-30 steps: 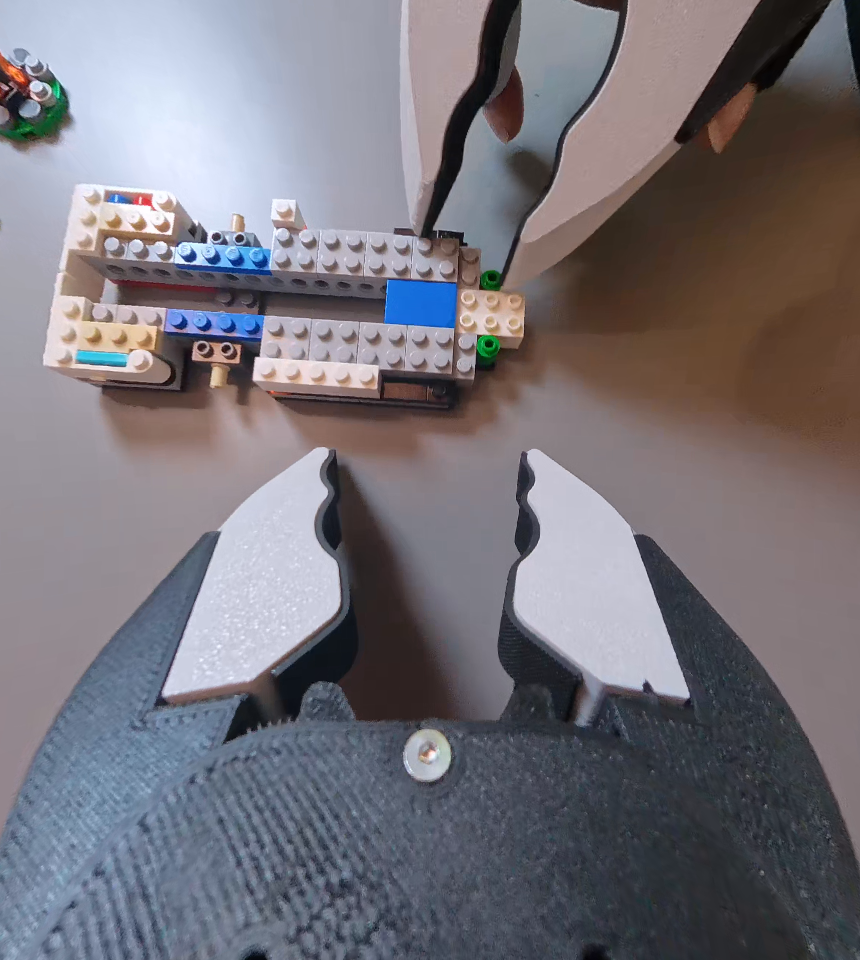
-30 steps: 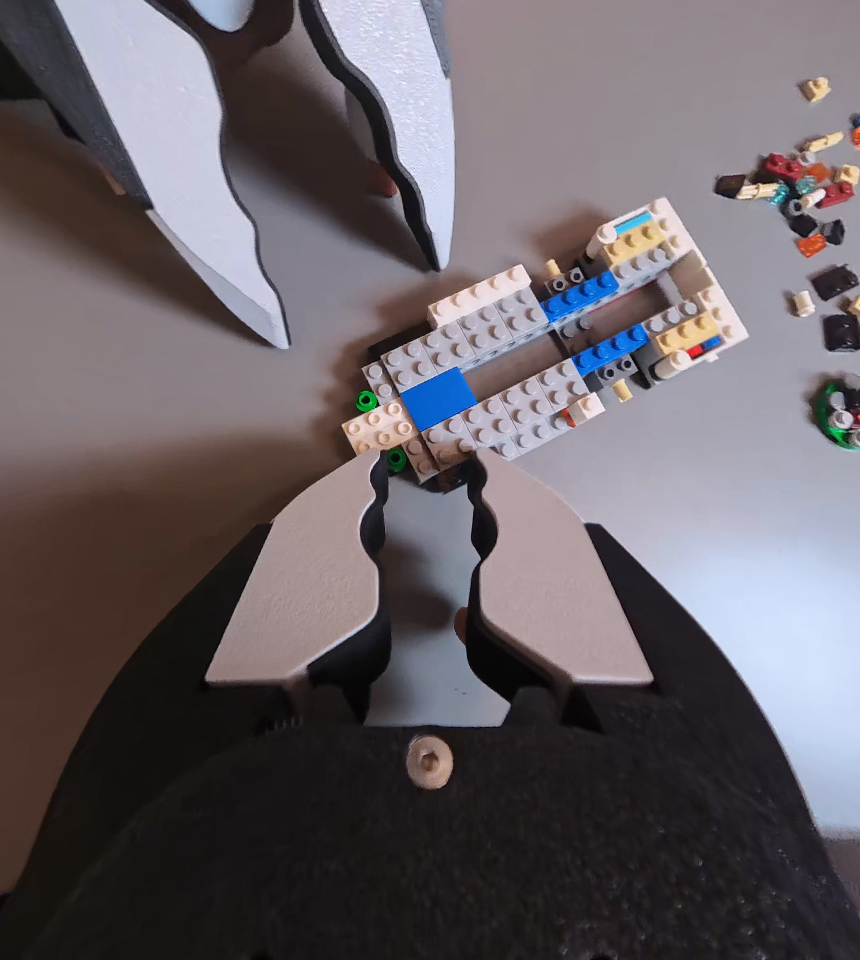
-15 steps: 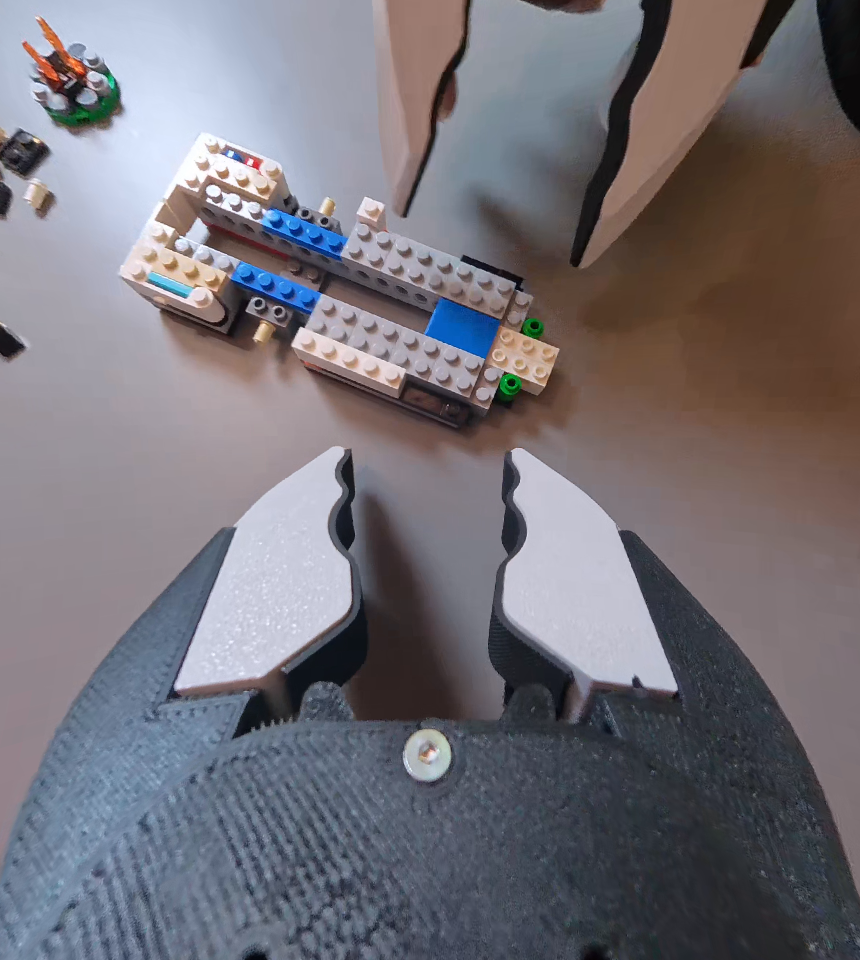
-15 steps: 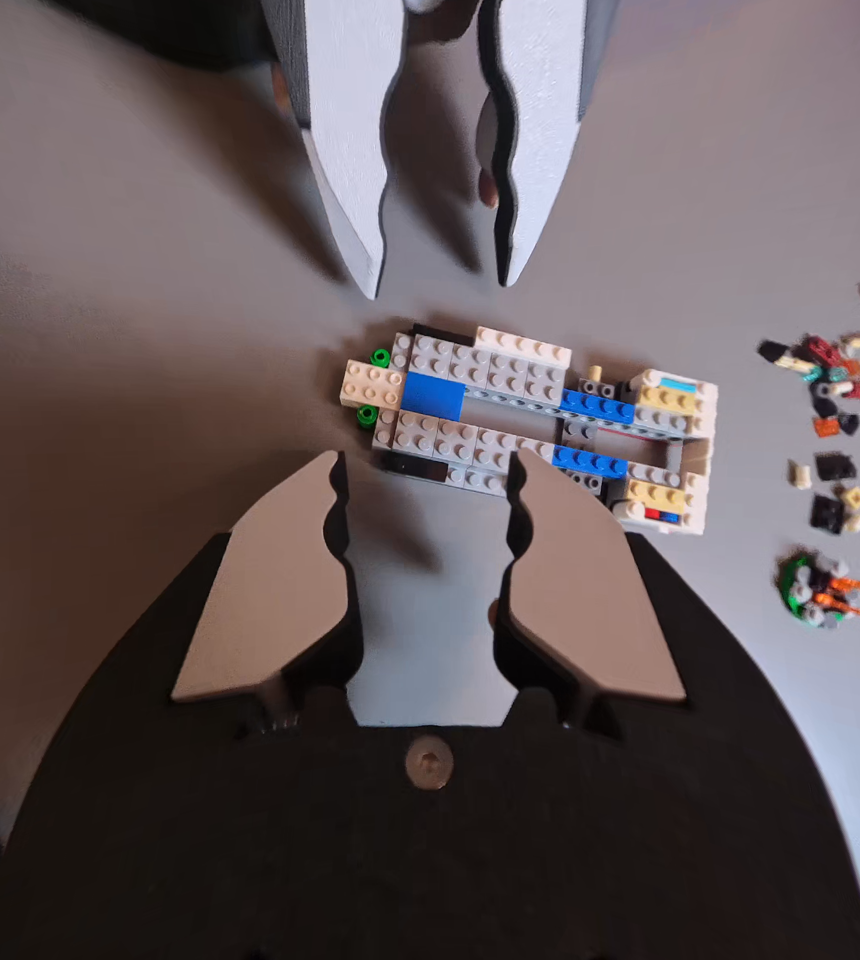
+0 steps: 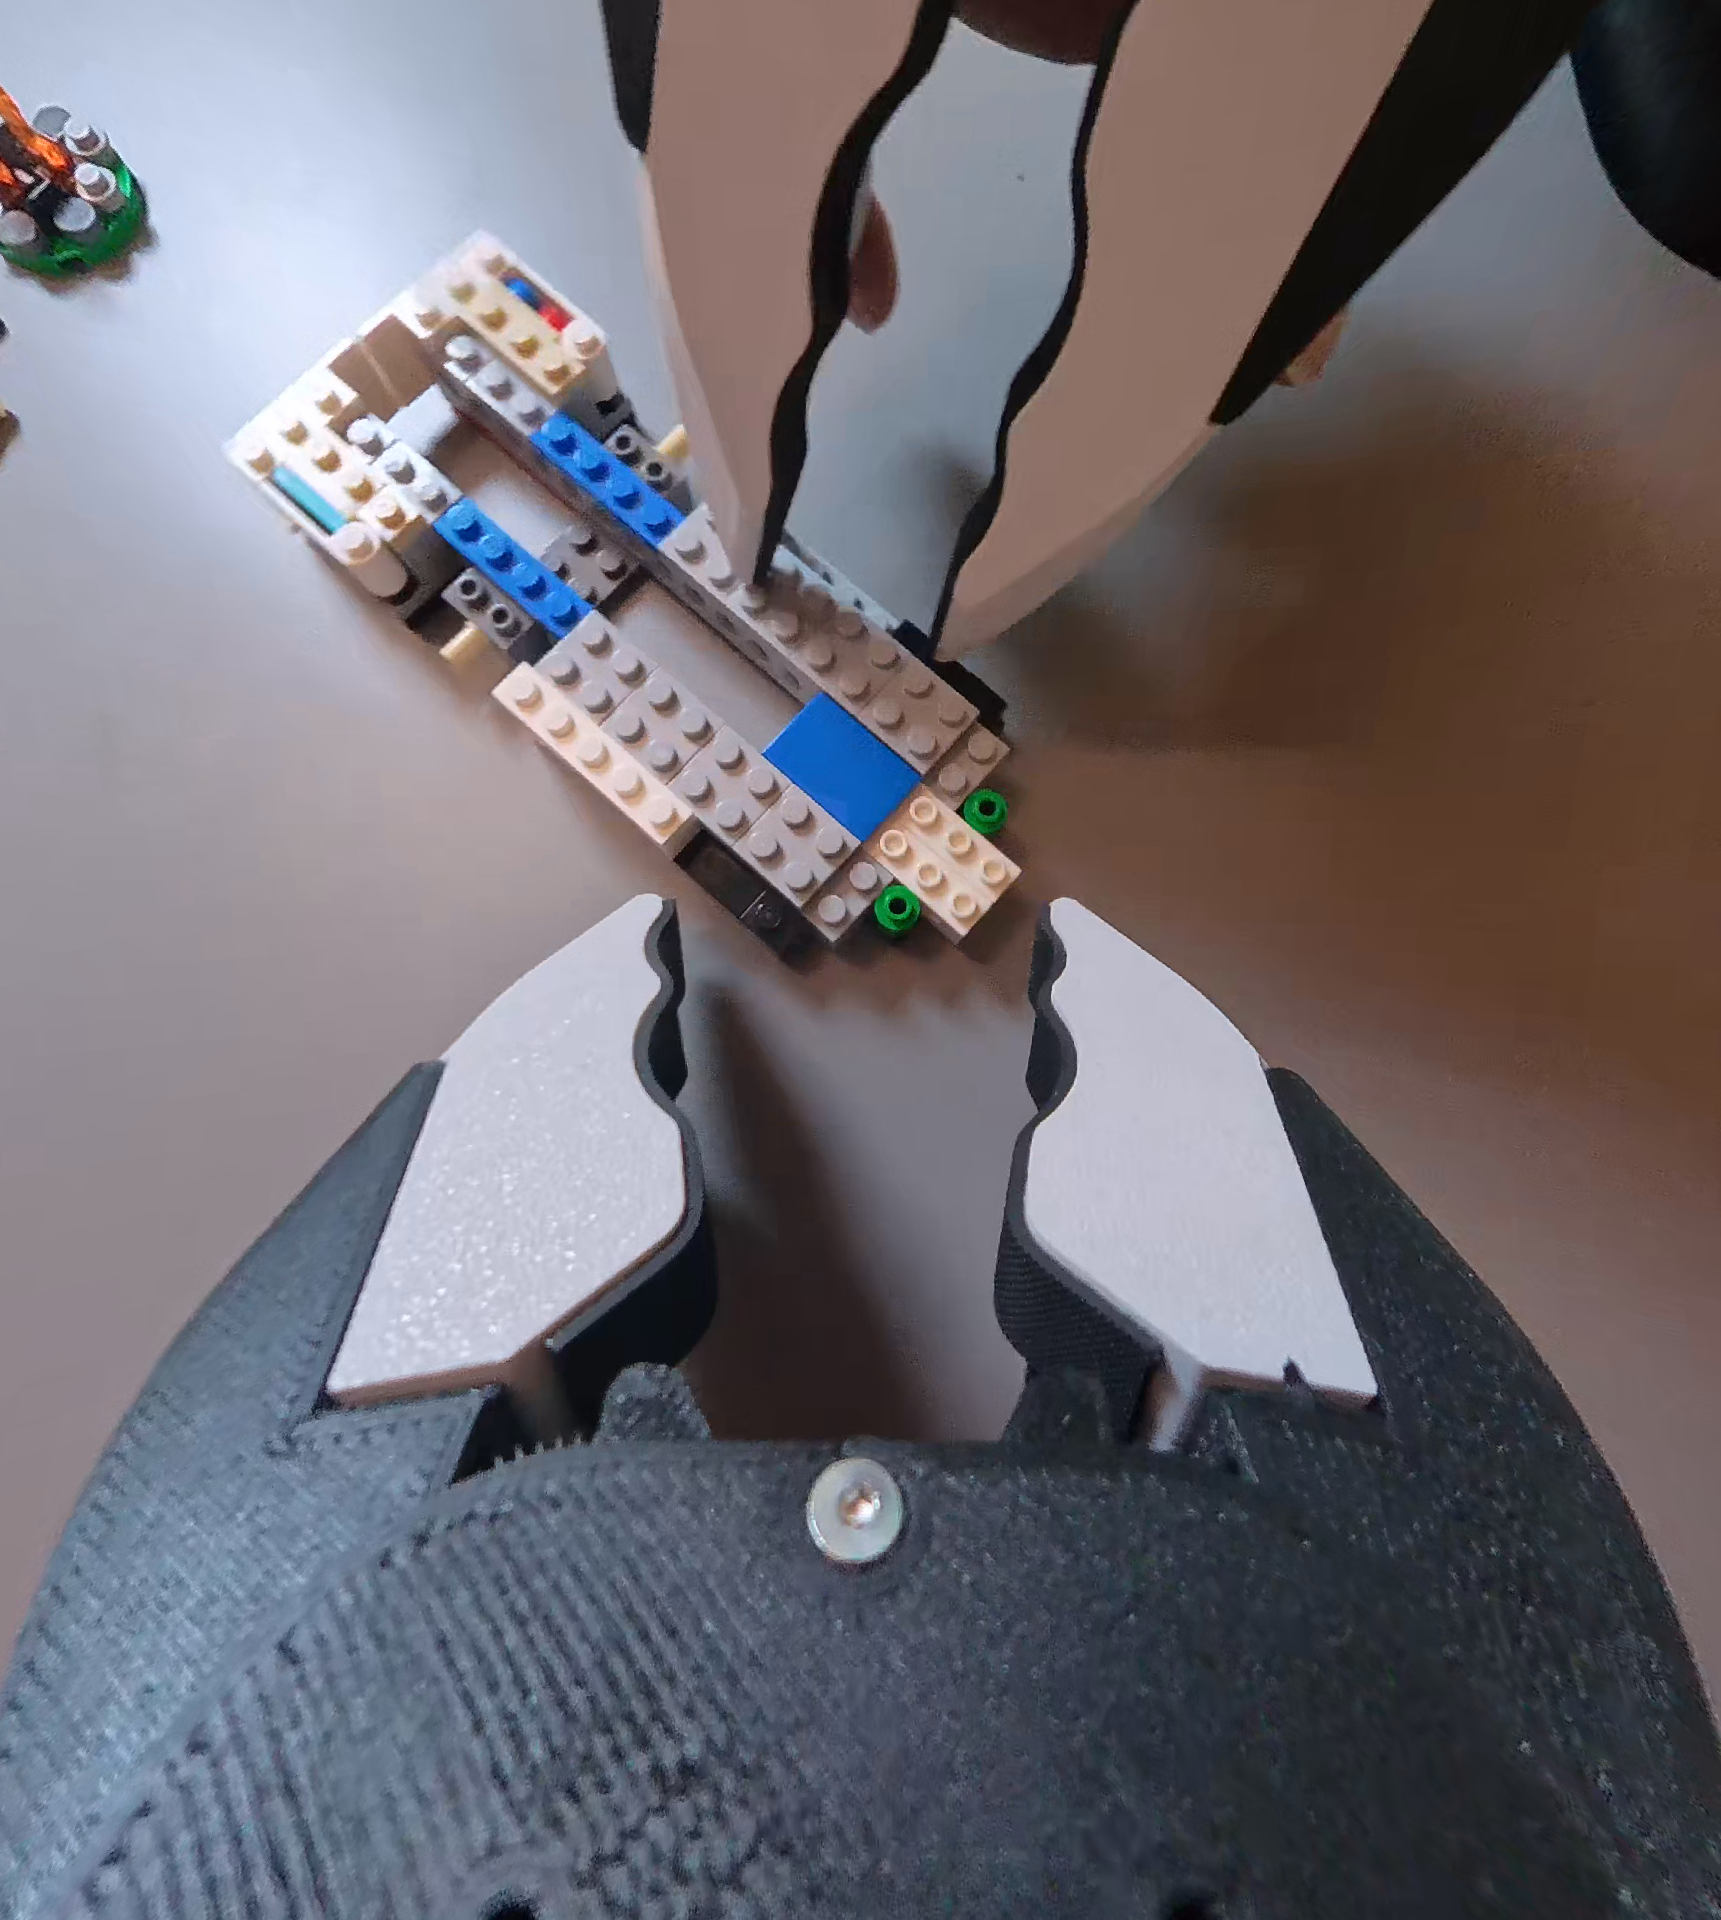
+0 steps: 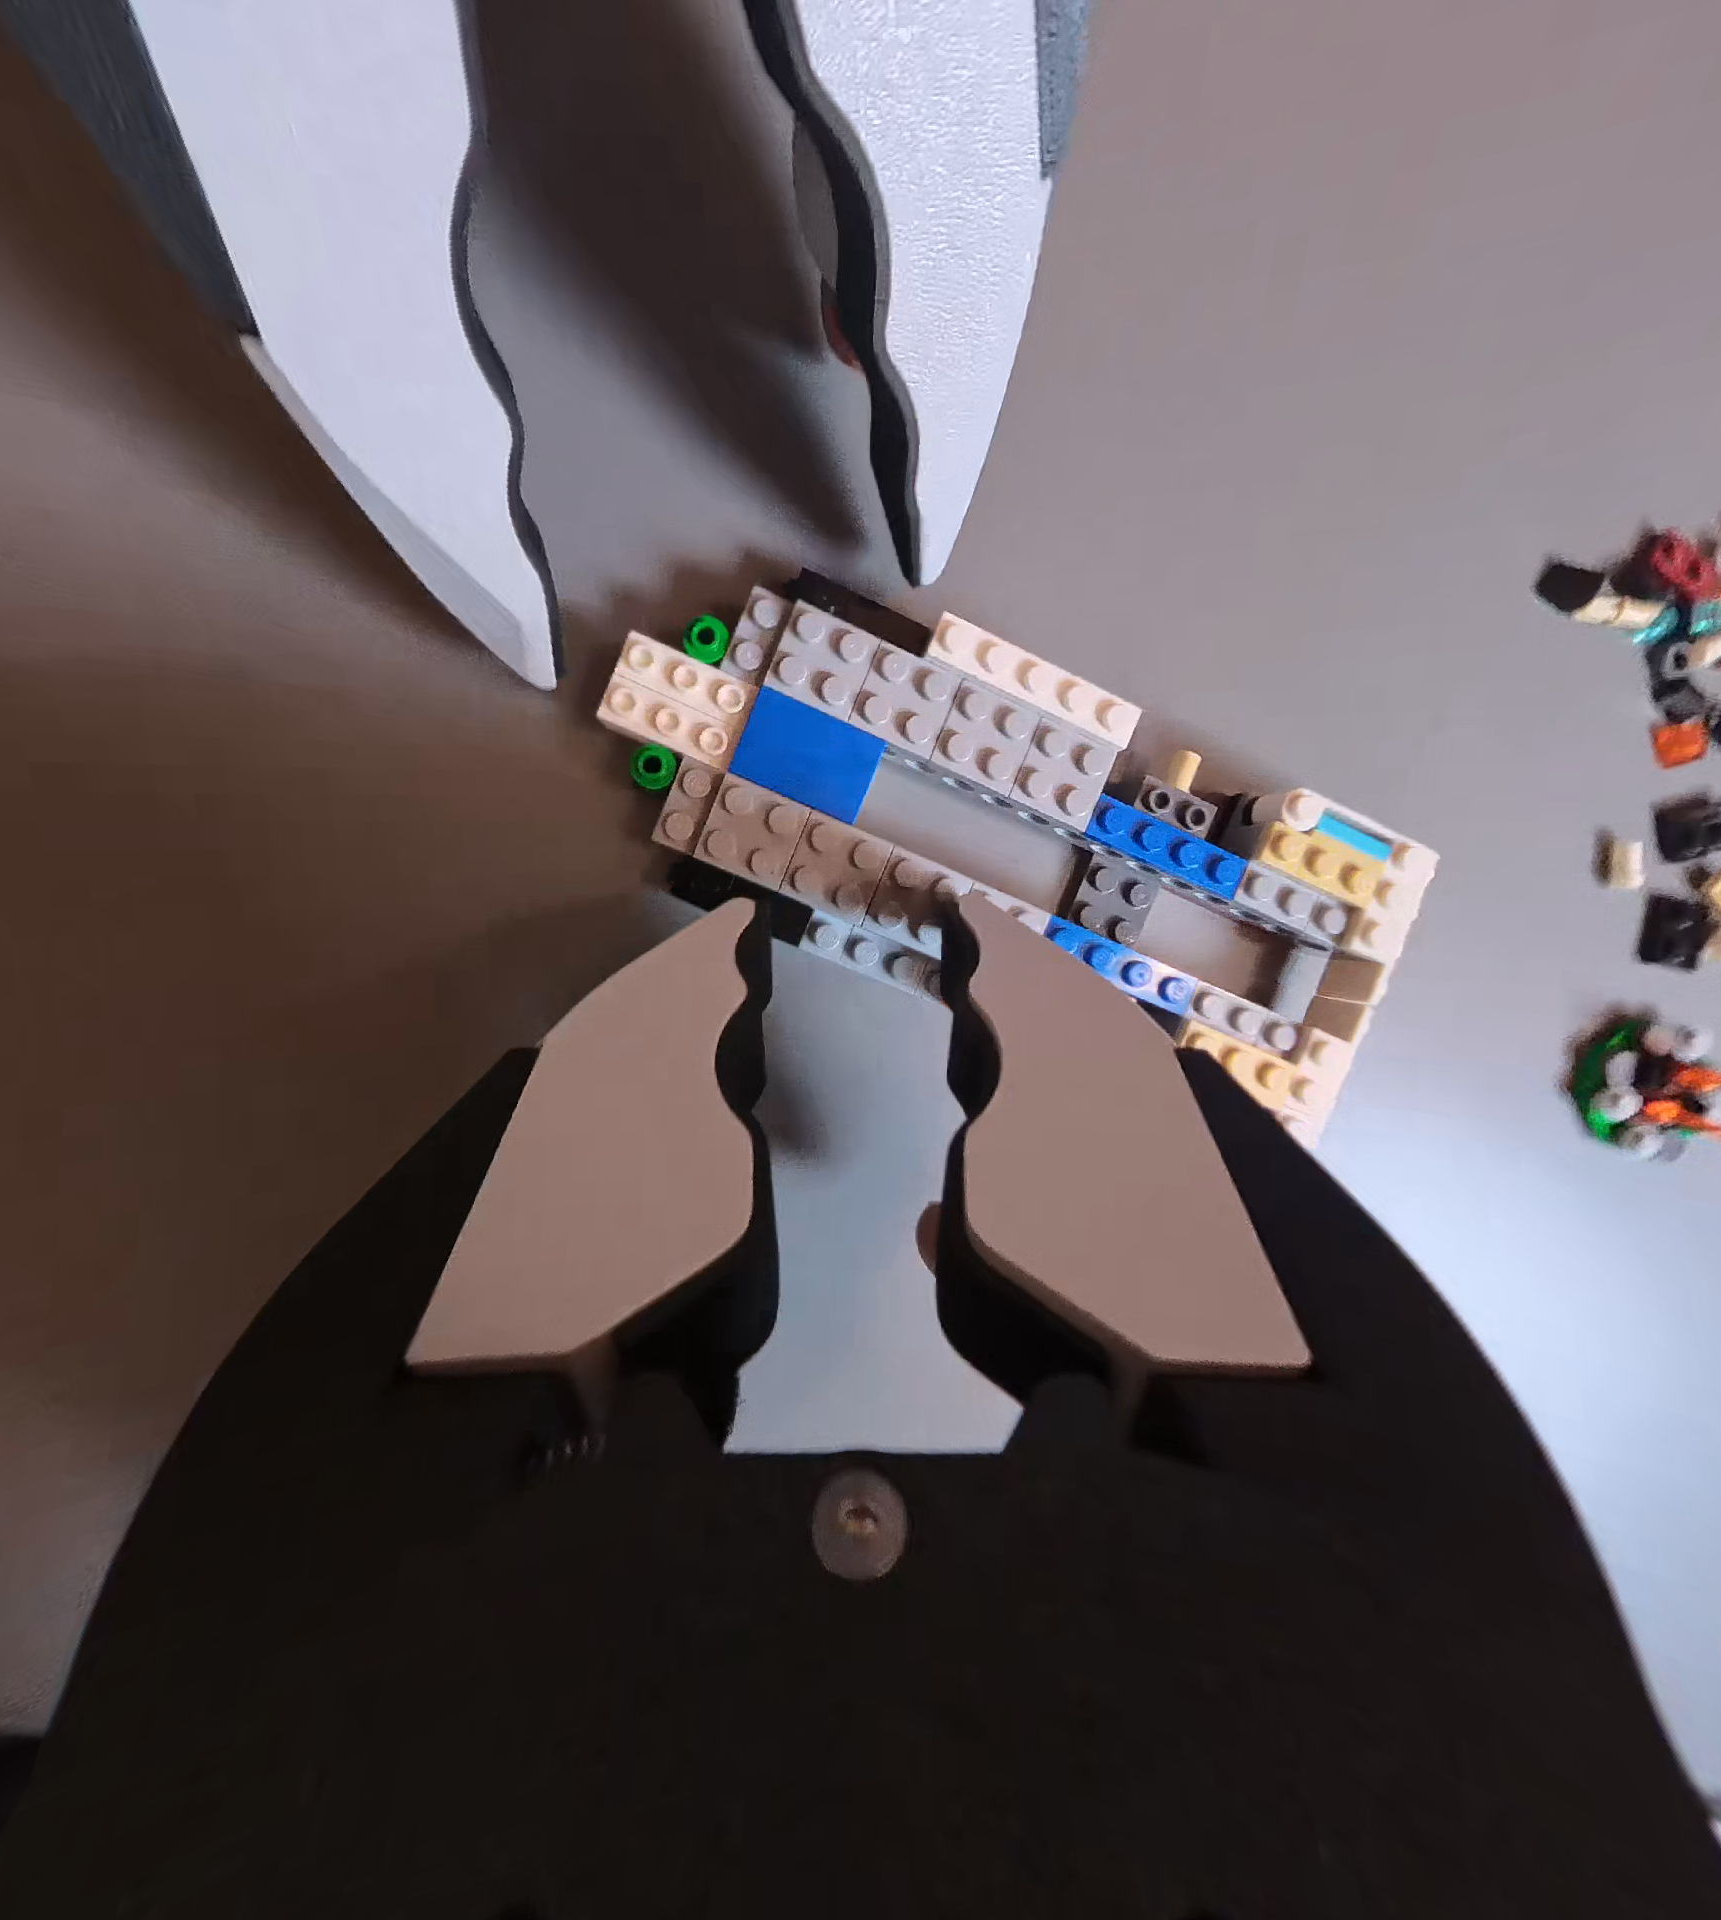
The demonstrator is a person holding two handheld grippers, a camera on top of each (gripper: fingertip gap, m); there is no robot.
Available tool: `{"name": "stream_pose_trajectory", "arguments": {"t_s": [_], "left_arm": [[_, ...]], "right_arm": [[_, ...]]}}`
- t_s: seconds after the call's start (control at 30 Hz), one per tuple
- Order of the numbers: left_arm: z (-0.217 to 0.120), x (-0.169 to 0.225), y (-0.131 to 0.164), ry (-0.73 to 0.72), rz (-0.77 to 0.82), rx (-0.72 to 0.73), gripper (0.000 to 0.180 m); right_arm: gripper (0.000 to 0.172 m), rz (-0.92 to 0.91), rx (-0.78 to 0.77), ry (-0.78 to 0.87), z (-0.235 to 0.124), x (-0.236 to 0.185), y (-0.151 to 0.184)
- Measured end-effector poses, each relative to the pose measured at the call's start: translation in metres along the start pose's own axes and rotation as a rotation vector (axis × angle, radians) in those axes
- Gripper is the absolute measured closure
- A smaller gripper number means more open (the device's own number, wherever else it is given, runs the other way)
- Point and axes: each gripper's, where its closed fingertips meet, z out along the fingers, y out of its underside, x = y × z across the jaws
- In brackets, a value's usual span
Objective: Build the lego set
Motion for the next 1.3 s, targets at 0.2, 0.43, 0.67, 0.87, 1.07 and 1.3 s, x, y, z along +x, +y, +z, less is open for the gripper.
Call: {"name": "stream_pose_trajectory", "arguments": {"t_s": [0.2, 0.43, 0.67, 0.87, 1.07, 1.3], "left_arm": [[-0.006, 0.002, 0.003, -0.005, 0.005, -0.017, 0.11], [-0.004, 0.003, 0.011, 0.016, 0.036, -0.047, 0.125], [-0.009, -0.023, 0.01, -0.083, 0.01, 0.005, 0.139], [-0.015, -0.033, 0.002, -0.127, -0.023, 0.087, 0.139], [-0.025, -0.039, -0.028, -0.171, -0.075, 0.289, 0.15], [-0.053, -0.061, -0.047, -0.314, -0.142, 0.495, 0.173]], "right_arm": [[0.133, 0.085, 0.166, -0.121, -0.016, -0.02, -0.021], [0.1, -0.364, 0.015, -0.005, -0.01, 0.027, -0.005], [0.104, -0.439, -0.19, -0.103, 0.01, 0.037, 0.011], [0.112, -0.305, -0.208, -0.057, 0.002, 0.042, 0.028], [0.113, -0.226, -0.147, -0.003, -0.003, 0.05, 0.036], [0.113, -0.107, 0.174, 0.103, -0.032, 0.065, -0.003]]}}
